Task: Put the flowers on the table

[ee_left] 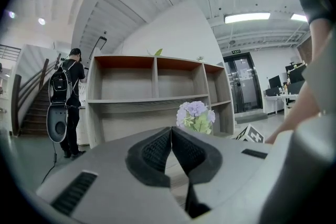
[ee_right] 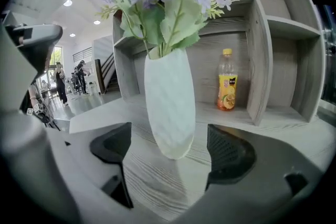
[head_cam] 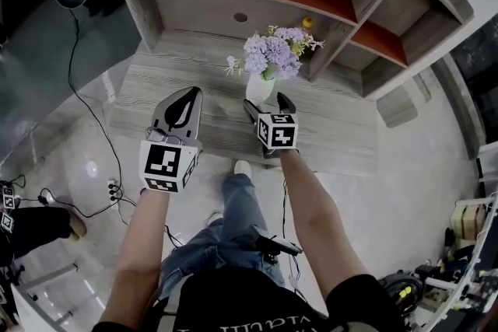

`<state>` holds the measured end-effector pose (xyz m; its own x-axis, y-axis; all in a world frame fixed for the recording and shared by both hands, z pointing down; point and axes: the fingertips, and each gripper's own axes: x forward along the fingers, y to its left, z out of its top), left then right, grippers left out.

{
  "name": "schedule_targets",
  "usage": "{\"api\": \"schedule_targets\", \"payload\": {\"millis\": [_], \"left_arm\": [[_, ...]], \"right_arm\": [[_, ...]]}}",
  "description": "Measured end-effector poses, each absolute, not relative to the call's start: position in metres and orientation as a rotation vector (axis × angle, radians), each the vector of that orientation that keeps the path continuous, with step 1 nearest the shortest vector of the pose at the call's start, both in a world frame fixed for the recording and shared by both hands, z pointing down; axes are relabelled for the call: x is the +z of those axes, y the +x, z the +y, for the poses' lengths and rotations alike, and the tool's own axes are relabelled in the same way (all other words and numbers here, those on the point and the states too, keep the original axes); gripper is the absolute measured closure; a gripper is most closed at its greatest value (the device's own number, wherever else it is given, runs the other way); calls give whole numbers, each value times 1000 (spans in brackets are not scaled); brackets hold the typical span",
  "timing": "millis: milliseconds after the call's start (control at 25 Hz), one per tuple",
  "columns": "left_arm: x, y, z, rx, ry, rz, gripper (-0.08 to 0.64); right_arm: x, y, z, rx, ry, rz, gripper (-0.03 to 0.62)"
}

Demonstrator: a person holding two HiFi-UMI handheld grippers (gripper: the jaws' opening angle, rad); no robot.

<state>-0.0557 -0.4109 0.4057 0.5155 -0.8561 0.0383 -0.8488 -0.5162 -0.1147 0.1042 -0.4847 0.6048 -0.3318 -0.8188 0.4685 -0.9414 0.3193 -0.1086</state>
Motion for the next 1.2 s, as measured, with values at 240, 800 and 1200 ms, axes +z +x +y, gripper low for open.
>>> {"api": "schedule_targets", "payload": {"millis": [240, 800, 1200], "left_arm": [[392, -52, -391, -106, -2674, 1454, 551], [369, -47, -356, -34, -2694, 1388, 551], [359, -34, -357, -7, -2699, 1381, 551]], "right_arm": [[582, 108, -462, 522, 1593, -2260, 156], [524, 112, -410, 445, 1592, -2285, 158], [477, 112, -387, 384, 1552, -2377, 181]]}}
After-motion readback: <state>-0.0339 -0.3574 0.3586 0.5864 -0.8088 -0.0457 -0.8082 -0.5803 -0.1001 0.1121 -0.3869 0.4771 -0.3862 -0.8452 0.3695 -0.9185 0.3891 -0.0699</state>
